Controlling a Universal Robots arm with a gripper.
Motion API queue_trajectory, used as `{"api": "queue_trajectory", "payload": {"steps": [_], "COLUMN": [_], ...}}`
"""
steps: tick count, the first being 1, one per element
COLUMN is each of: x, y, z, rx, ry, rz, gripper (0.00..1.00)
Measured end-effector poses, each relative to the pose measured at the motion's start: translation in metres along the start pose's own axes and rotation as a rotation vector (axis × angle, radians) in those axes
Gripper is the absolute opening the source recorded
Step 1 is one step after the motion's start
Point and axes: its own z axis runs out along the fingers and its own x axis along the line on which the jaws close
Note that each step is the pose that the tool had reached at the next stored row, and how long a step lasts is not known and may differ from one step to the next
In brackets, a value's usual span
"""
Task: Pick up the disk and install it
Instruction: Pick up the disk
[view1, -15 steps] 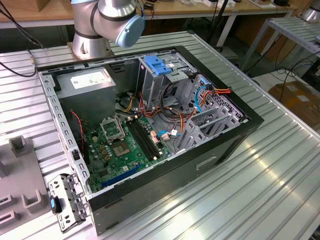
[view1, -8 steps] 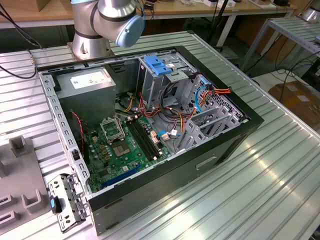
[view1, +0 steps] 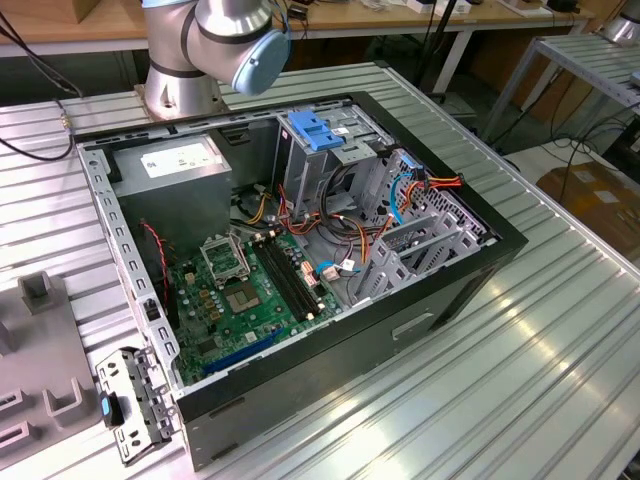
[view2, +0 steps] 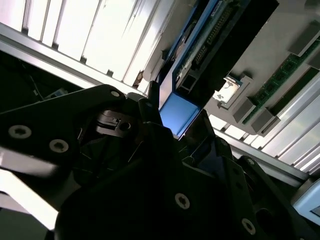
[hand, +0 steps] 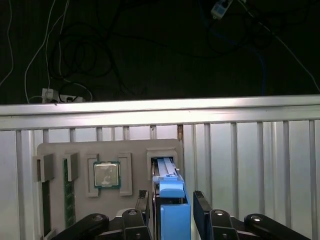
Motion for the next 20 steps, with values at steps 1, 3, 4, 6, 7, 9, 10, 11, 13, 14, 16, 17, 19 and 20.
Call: {"api": "queue_trajectory", "payload": {"steps": [1, 3, 4, 6, 7, 9, 10, 11, 13, 14, 16, 17, 19, 20], "x": [0.0, 0.0, 0.0001, 0.0, 0.0, 0.0, 0.0, 0.0, -0.0001, -0.0001, -0.0001, -0.0001, -0.0001, -0.0001], "y": [0.0, 0.0, 0.0, 0.0, 0.0, 0.0, 0.0, 0.0, 0.0, 0.0, 0.0, 0.0, 0.0, 0.0], "z": [0.001, 0.0028, 0.0035, 0.0045, 0.0046, 0.0047, 0.0047, 0.005, 0.0068, 0.0074, 0.0101, 0.0107, 0.0127, 0.013], "rx": [0.0, 0.0017, 0.0041, 0.0067, 0.0067, 0.0067, 0.0067, 0.0069, 0.007, 0.0068, 0.0068, 0.0069, 0.0069, 0.0067], "ry": [0.0, -0.0001, -0.0001, -0.0003, -0.0003, -0.0003, -0.0003, -0.0004, -0.0004, -0.0003, -0.0003, -0.0004, -0.0003, -0.0002], "rz": [0.0, 0.0, 0.0, 0.0, 0.0, 0.0, 0.0, 0.0, 0.0, 0.0, 0.0, 0.0, 0.0, 0.0], "gripper": [0.48, 0.48, 0.48, 0.48, 0.48, 0.48, 0.48, 0.48, 0.48, 0.48, 0.48, 0.48, 0.48, 0.48]}}
